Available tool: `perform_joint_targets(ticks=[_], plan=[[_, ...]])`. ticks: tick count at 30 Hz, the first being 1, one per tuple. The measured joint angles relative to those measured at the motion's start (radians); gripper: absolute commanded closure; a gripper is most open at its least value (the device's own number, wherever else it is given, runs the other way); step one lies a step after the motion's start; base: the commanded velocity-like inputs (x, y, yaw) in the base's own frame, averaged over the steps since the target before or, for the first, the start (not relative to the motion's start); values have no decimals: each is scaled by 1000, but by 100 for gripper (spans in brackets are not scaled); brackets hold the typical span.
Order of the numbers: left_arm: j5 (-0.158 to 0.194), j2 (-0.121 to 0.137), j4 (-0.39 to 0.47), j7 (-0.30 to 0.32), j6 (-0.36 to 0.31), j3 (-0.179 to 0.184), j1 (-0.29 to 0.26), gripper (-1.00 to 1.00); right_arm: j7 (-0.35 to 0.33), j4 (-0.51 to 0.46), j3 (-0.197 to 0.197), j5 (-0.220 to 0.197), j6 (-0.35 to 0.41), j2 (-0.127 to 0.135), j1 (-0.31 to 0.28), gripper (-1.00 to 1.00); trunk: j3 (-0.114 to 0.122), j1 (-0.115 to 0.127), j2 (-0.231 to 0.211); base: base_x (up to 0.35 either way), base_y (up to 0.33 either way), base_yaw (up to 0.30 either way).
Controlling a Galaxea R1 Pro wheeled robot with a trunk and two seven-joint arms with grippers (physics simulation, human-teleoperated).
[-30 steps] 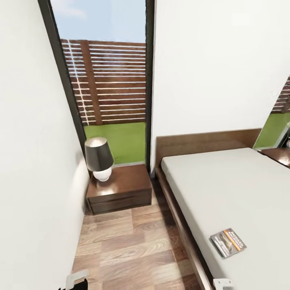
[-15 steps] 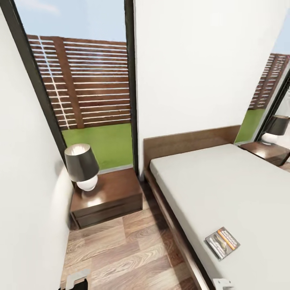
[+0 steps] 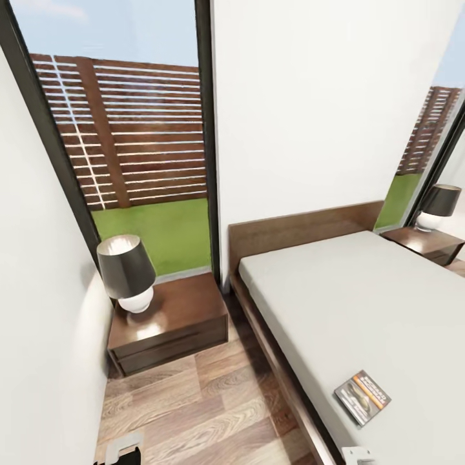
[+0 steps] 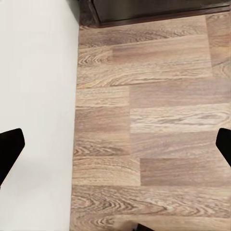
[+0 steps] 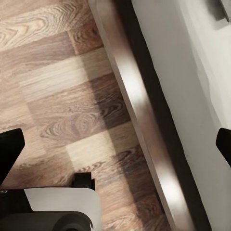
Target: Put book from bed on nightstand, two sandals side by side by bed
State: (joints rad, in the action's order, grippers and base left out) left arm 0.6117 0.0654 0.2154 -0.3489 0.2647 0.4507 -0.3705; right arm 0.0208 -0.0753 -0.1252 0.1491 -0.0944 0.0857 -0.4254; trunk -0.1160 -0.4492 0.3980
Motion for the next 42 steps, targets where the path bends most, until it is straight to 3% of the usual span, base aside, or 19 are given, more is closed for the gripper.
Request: perform_joint_targets(ticks=[13, 42], plan=[[-1, 0, 0, 0, 0, 0, 0, -100, 0, 0, 0, 0, 0, 0, 0, -100, 0, 0, 0, 229, 139, -59], [0, 0, 0, 1, 0, 0, 0, -100, 0, 0, 0, 0, 0, 0, 0, -100, 0, 0, 0, 179, 64, -263]])
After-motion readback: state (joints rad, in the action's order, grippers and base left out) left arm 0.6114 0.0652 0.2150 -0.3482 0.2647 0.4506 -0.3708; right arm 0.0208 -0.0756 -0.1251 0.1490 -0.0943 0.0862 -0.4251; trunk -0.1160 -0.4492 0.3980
